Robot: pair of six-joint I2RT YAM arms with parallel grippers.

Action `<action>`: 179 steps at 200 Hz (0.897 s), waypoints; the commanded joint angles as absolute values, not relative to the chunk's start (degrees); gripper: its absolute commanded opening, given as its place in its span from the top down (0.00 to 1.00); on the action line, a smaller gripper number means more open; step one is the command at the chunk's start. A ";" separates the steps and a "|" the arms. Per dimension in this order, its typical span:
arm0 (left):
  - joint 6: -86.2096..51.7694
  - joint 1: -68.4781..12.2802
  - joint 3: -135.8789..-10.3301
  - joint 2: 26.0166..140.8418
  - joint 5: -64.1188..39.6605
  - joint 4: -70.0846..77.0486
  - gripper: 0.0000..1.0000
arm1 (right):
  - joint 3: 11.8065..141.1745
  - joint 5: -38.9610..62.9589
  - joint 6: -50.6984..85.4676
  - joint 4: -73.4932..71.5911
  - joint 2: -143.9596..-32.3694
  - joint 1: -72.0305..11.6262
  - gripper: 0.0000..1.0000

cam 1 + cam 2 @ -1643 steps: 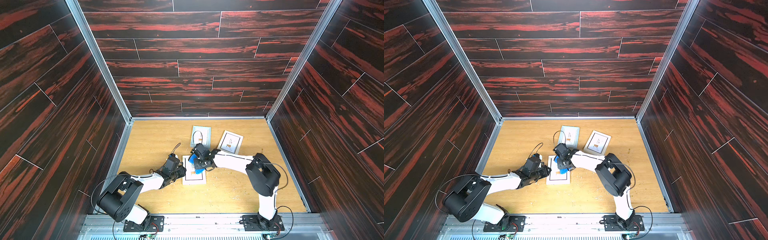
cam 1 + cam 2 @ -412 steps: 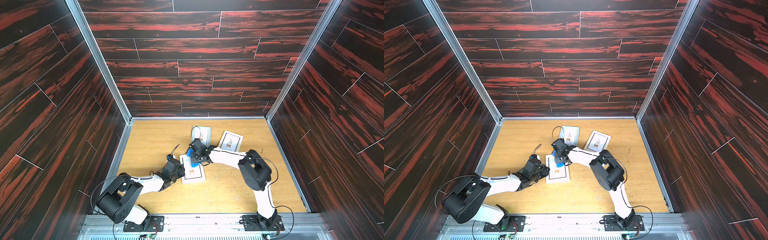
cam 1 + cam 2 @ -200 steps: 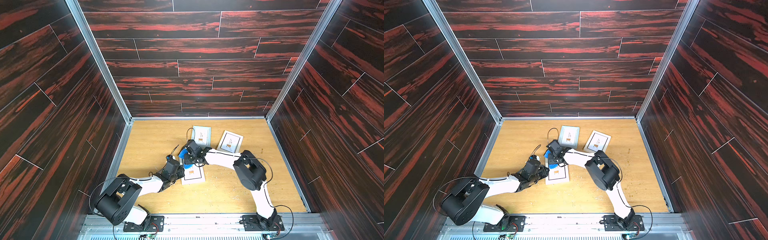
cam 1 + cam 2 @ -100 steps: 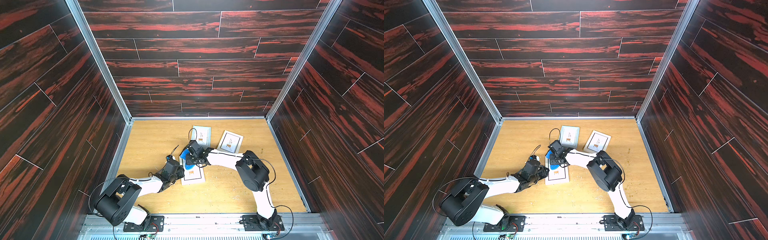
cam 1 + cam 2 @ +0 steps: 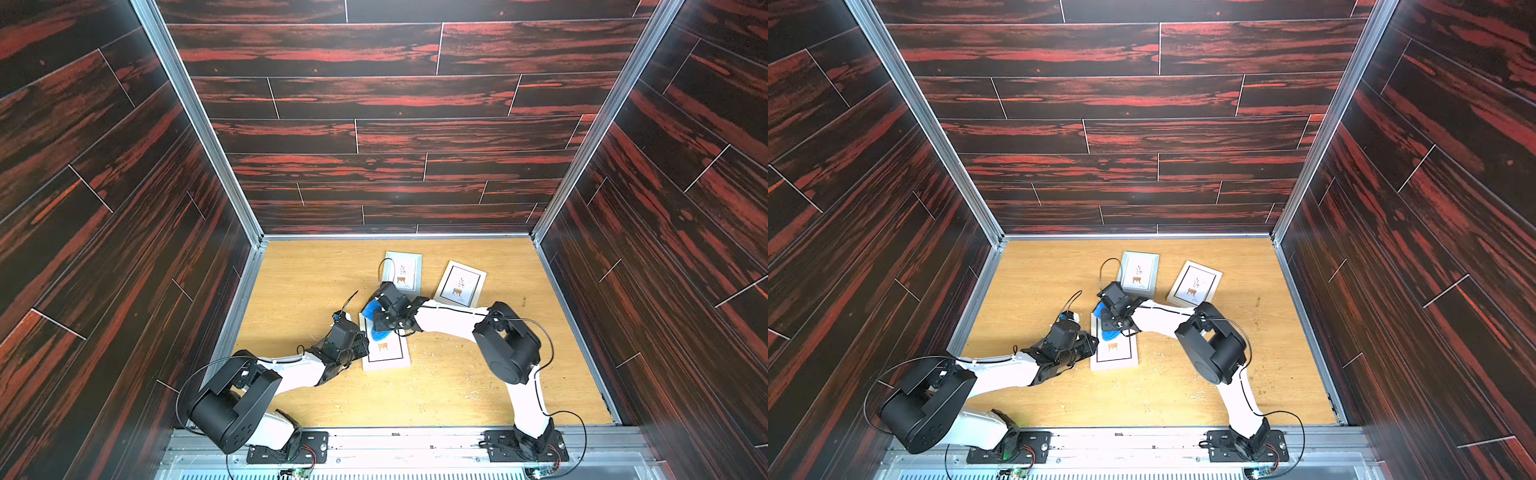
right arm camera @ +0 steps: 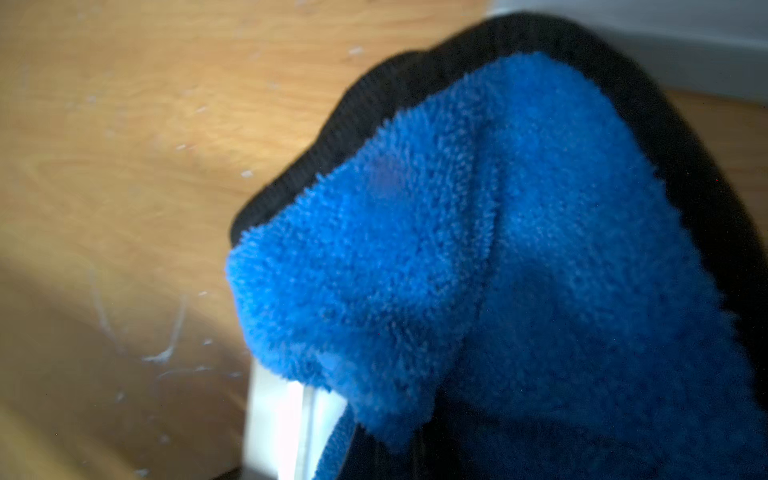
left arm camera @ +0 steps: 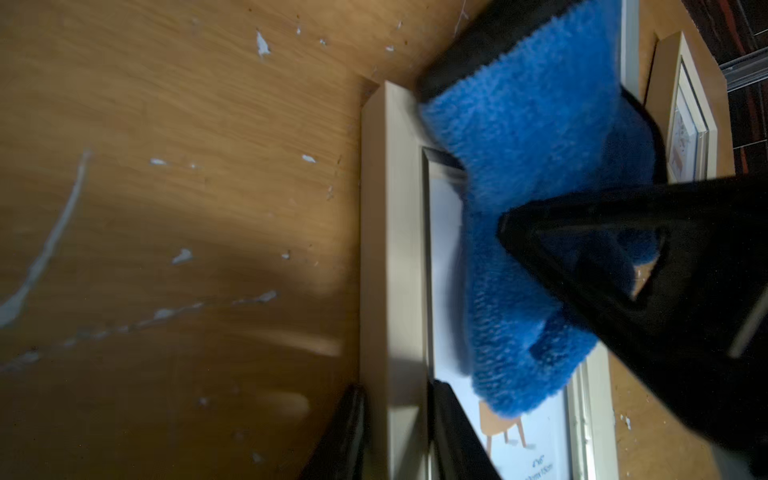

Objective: Wipe the picture frame with a cloth
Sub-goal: Wipe the dirt from the picture frame.

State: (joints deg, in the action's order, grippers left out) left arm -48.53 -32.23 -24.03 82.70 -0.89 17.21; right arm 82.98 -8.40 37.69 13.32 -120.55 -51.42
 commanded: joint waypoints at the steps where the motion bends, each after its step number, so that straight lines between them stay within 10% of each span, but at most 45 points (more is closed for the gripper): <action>1: -48.09 -32.41 -20.93 83.17 -1.15 6.33 0.70 | 83.04 -10.11 37.58 17.58 -121.22 -50.15 1.00; 179: -47.47 -32.42 -19.99 80.10 -1.23 6.27 0.65 | 71.08 -10.17 35.07 12.58 -111.98 -48.11 1.00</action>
